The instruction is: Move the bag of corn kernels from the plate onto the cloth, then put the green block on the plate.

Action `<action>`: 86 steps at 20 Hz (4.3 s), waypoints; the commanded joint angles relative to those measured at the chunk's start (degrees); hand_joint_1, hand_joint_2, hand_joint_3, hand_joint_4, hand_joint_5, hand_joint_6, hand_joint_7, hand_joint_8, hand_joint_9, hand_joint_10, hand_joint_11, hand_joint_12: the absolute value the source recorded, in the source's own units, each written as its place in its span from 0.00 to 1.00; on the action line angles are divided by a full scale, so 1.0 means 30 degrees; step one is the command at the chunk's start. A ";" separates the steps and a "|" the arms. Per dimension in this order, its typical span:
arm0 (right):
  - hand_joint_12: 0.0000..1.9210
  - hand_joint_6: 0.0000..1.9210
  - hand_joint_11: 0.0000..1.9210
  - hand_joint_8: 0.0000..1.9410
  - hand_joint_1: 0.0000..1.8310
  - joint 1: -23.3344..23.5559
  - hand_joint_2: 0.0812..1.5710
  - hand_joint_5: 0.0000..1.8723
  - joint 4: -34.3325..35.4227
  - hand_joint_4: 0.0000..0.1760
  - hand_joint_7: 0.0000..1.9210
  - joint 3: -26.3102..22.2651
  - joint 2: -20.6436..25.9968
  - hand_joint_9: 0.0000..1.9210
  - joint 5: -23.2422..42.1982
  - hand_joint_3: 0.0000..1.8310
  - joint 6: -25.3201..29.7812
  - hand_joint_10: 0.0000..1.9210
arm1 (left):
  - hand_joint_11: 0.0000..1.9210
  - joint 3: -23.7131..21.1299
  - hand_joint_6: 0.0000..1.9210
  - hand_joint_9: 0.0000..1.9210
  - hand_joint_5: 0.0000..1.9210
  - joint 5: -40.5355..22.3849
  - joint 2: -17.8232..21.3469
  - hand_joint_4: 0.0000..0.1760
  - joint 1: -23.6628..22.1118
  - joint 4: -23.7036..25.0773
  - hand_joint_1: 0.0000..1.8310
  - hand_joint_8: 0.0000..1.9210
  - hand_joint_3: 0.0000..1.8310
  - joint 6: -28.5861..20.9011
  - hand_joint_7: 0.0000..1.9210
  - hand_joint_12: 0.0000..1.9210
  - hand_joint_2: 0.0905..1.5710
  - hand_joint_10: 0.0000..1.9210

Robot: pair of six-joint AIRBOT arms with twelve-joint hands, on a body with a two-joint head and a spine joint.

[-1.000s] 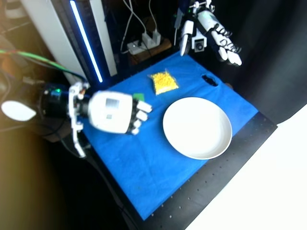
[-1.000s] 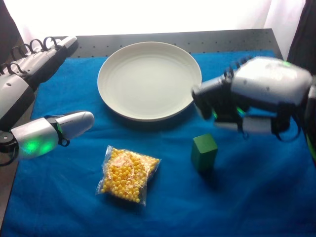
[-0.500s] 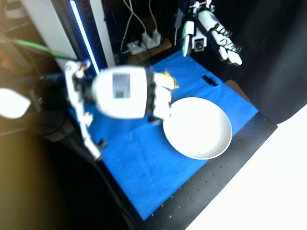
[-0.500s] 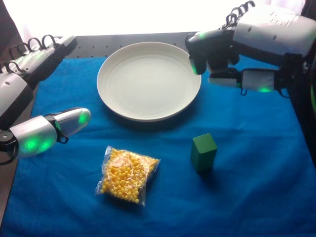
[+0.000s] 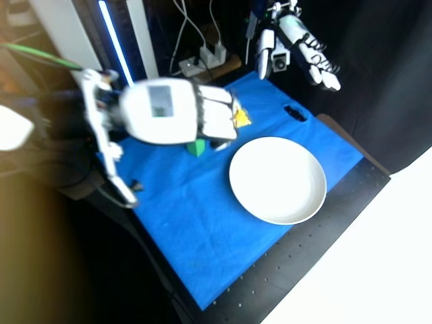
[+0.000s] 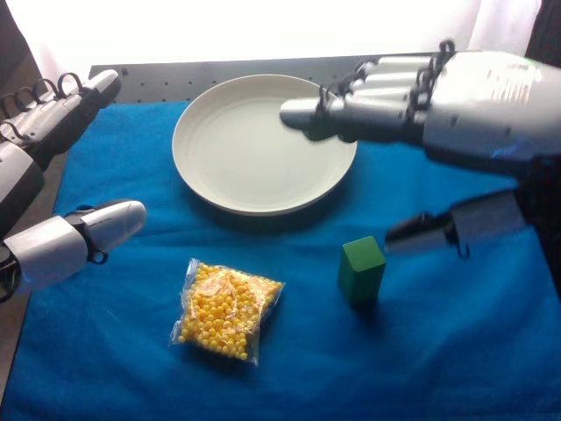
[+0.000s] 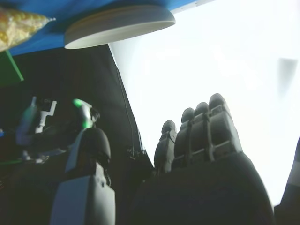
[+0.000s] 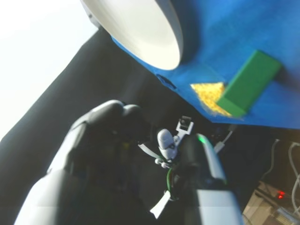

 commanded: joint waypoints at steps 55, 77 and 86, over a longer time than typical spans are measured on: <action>0.93 0.72 0.25 0.75 0.62 0.5389 0.82 0.33 -0.6786 0.00 0.36 0.8078 -0.8747 0.31 -0.6809 0.00 0.5458 0.59 | 0.00 0.0148 0.00 0.00 0.00 -0.3053 -0.0591 0.59 0.0355 -0.0481 0.23 0.00 0.00 -0.0769 0.00 0.00 0.80 0.00; 0.00 0.00 0.00 0.00 0.32 0.4692 0.64 0.00 -0.2189 0.32 0.00 0.5041 -0.4076 0.00 -0.3459 0.01 0.4238 0.00 | 0.00 -0.0100 0.00 0.00 0.00 -0.3586 -0.0726 0.96 0.0543 -0.0831 0.25 0.00 0.00 -0.1011 0.00 0.00 0.78 0.00; 0.00 0.00 0.00 0.00 0.28 0.0569 0.75 0.00 0.7110 0.43 0.00 -0.0641 0.3172 0.00 0.1258 0.01 -0.4099 0.00 | 0.00 -0.0511 0.00 0.00 0.00 -0.5185 0.0076 0.92 0.1056 -0.0833 0.27 0.00 0.00 -0.1015 0.00 0.00 0.77 0.00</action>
